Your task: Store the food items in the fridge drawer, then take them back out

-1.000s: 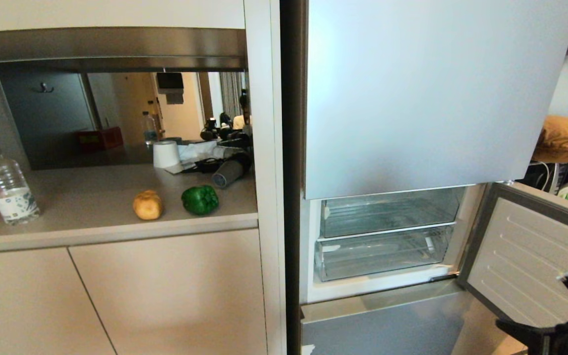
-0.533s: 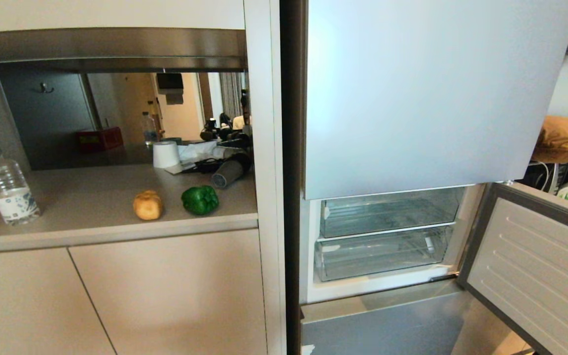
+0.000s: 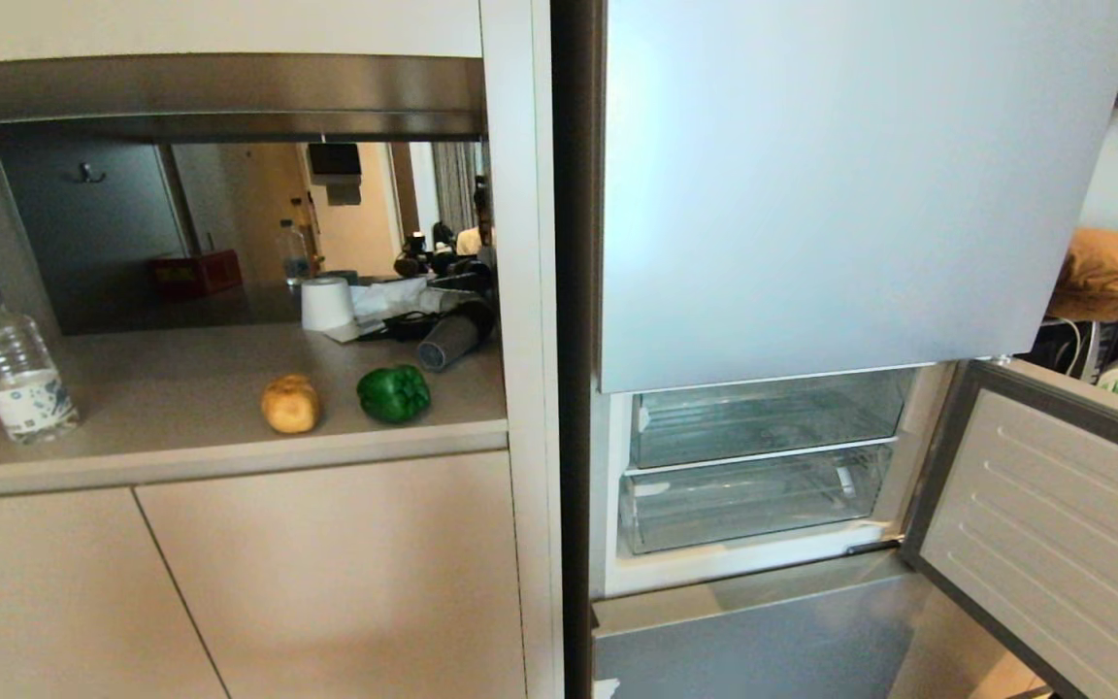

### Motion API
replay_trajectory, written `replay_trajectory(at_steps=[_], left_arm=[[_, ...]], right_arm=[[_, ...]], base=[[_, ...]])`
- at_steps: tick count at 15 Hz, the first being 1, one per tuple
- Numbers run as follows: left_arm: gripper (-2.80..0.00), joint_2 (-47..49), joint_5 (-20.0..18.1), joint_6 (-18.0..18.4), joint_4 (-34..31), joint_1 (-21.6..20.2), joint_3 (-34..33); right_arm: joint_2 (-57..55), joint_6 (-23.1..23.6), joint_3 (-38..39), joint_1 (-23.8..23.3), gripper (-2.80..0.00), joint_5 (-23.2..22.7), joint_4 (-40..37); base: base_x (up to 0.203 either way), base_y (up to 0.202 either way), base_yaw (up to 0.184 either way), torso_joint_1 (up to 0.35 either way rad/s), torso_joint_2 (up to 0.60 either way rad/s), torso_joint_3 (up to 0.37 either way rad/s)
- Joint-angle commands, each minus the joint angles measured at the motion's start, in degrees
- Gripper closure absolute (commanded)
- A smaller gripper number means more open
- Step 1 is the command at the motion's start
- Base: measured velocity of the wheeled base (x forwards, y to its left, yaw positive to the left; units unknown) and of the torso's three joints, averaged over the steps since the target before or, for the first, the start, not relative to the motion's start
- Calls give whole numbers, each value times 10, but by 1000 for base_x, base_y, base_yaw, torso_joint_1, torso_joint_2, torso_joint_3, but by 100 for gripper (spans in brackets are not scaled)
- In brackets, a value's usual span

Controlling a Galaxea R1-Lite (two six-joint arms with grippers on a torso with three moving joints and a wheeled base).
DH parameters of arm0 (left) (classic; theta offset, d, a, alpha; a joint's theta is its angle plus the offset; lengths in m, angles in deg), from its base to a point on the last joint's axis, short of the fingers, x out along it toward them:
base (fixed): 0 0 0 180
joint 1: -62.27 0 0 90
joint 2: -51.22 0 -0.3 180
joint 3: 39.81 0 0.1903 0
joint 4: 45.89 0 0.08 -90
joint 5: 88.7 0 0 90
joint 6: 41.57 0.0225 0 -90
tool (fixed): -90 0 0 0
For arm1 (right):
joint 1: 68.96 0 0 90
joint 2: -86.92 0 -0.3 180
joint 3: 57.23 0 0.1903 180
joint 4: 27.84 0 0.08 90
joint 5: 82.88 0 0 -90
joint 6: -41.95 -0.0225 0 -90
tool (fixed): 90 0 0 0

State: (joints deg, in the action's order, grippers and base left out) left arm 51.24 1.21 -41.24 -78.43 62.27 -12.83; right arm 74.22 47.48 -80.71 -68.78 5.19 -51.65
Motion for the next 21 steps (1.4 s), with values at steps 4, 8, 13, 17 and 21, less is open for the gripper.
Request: replay_trajectory(at_steps=[4,8,13,17,21], left_arm=[[0,0,1,-1,0,-1,0],[0,-1,1,-1,0,0,0],[0,-1,1,-1,0,0,0],[0,-1,1,-1,0,0,0],[0,0,1,-1,0,0,0]], right_arm=[[128,-6,0,2,0,1,-1],[126,-13,0,2,0,5,-1],[126,-53,0,2,0,11,1],[126,-53,0,2,0,11,1],[126,-54,0,2,0,11,1]], base=[[0,0,0,0,0,0],[0,0,0,0,0,0],[0,0,0,0,0,0],[3,4,-49,1,2,1],[1,7,-174,1,5,5]])
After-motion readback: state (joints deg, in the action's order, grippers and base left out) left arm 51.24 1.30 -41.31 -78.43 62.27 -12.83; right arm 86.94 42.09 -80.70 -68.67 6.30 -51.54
